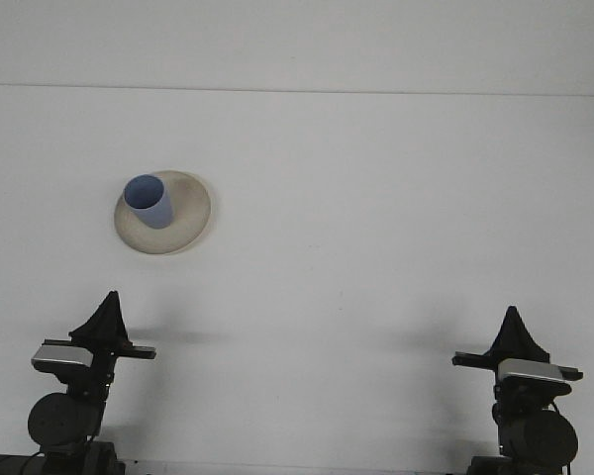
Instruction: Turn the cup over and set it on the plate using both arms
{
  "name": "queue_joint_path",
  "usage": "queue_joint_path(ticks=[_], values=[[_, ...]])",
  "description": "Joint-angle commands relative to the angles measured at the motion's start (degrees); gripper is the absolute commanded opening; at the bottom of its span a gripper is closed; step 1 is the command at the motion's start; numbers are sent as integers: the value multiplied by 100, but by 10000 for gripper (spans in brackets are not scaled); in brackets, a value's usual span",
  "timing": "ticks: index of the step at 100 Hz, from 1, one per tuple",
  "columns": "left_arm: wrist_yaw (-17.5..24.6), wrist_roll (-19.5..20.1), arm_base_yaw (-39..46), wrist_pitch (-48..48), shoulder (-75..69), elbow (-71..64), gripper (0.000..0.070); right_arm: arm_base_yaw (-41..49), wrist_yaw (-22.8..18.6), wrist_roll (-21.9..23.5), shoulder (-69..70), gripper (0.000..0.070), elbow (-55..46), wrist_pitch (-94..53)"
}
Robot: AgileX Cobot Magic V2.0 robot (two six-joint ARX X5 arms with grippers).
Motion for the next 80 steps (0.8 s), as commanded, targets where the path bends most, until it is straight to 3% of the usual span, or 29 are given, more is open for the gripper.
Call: queue_joint_path(ticks=[1, 33, 80], values=[[11, 2, 11, 79, 0, -107, 11, -2, -103, 92, -15, 0, -98, 221], [11, 2, 11, 55, 0, -107, 11, 7, -208, 120, -15, 0, -619, 988], [9, 2, 11, 59, 0, -107, 11, 7, -195, 120, -15, 0, -621, 990]])
